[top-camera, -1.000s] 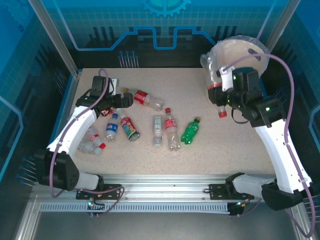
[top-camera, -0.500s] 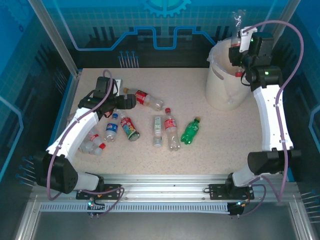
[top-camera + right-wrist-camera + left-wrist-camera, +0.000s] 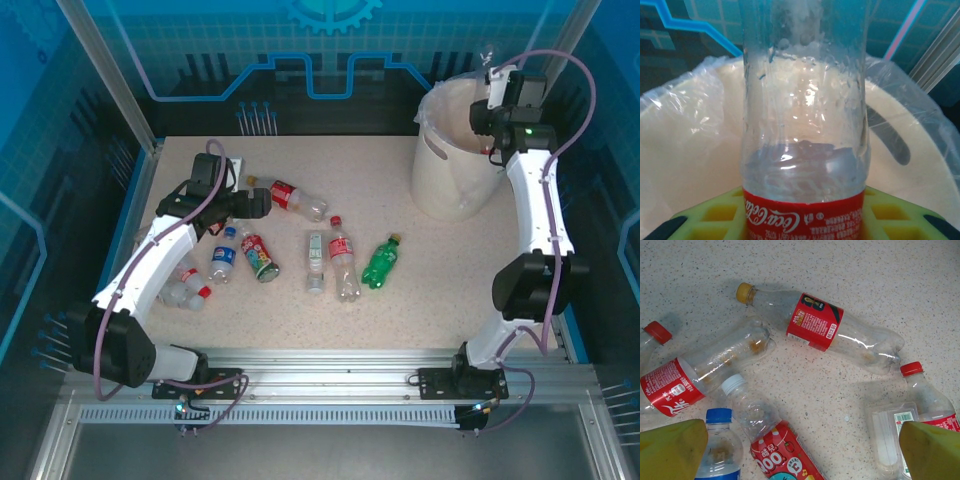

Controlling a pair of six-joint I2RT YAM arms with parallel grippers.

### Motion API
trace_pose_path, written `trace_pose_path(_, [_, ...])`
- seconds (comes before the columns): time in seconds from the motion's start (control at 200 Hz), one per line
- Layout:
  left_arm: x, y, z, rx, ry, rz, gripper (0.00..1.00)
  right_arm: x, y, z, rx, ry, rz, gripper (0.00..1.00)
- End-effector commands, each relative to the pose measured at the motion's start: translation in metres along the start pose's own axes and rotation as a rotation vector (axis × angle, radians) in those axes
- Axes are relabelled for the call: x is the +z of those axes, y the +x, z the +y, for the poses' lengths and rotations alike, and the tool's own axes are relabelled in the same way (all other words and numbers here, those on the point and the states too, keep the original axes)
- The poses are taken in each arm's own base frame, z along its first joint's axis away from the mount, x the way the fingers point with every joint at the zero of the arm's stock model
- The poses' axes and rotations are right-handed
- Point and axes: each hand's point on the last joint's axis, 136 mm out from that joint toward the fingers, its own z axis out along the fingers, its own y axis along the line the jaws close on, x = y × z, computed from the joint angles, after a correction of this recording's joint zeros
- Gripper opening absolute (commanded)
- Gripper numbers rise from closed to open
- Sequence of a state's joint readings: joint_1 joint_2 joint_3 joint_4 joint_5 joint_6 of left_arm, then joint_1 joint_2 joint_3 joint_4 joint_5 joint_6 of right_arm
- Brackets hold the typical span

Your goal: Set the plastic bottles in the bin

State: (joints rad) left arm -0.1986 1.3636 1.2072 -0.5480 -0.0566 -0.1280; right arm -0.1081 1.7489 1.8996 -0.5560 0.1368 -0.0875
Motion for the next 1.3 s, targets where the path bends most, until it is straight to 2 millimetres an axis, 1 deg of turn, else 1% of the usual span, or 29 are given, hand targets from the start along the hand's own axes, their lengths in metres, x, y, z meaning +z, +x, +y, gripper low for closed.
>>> trace_pose_path(0.0, [-0.009,-0.002,0.000,0.019,-0.008,-0.017,0.99,0.016,0.011,0.005,-0.017,-0.043,0.019,0.34])
trace_pose_path(0.055, [-0.009,-0.003,0.000,0.021,-0.010,-0.018,0.99,0.025,0.021,0.010,-0.015,-0.063,0.045,0.35])
trace_pose_path(0.155, [-0.008,-0.003,0.001,0.022,-0.012,-0.020,0.99,0.035,0.035,0.015,-0.008,-0.083,0.076,0.37])
trace_pose_path(0.33, [-0.007,-0.002,0.001,0.022,-0.015,-0.016,0.99,0.048,0.055,0.021,0.005,-0.099,0.114,0.41])
trace_pose_path(0.49, [-0.007,-0.003,0.002,0.024,-0.019,-0.017,0.99,0.057,0.069,0.024,0.009,-0.106,0.131,0.55])
trace_pose_path(0.59, [-0.007,-0.003,0.002,0.025,-0.019,-0.016,0.99,0.061,0.076,0.026,0.010,-0.116,0.145,0.65])
trace_pose_path(0.7, [-0.007,-0.003,0.002,0.026,-0.019,-0.018,0.99,0.063,0.078,0.026,0.014,-0.118,0.150,0.70])
trace_pose_path(0.755, [-0.007,-0.002,0.002,0.026,-0.019,-0.015,0.99,0.063,0.078,0.026,0.015,-0.120,0.152,0.72])
trace_pose_path(0.8, [-0.007,-0.003,0.002,0.027,-0.019,-0.016,0.99,0.063,0.076,0.025,0.016,-0.120,0.150,0.77])
trace_pose_path(0.871, [-0.007,-0.002,0.002,0.028,-0.019,-0.015,0.99,0.061,0.073,0.025,0.016,-0.120,0.152,0.81])
trace_pose_path(0.946, [-0.008,-0.002,0.002,0.028,-0.019,-0.014,0.99,0.059,0.069,0.024,0.014,-0.119,0.147,0.84])
trace_pose_path(1.046, [-0.008,-0.003,0.002,0.027,-0.020,-0.017,0.99,0.051,0.059,0.022,0.008,-0.117,0.132,0.85])
trace_pose_path(1.136, [-0.008,-0.003,0.002,0.027,-0.020,-0.015,0.99,0.041,0.046,0.019,0.003,-0.109,0.110,0.87])
trace_pose_path(1.296, [-0.007,-0.002,0.002,0.024,-0.016,-0.012,0.99,0.004,0.012,0.011,0.004,-0.091,0.035,0.88])
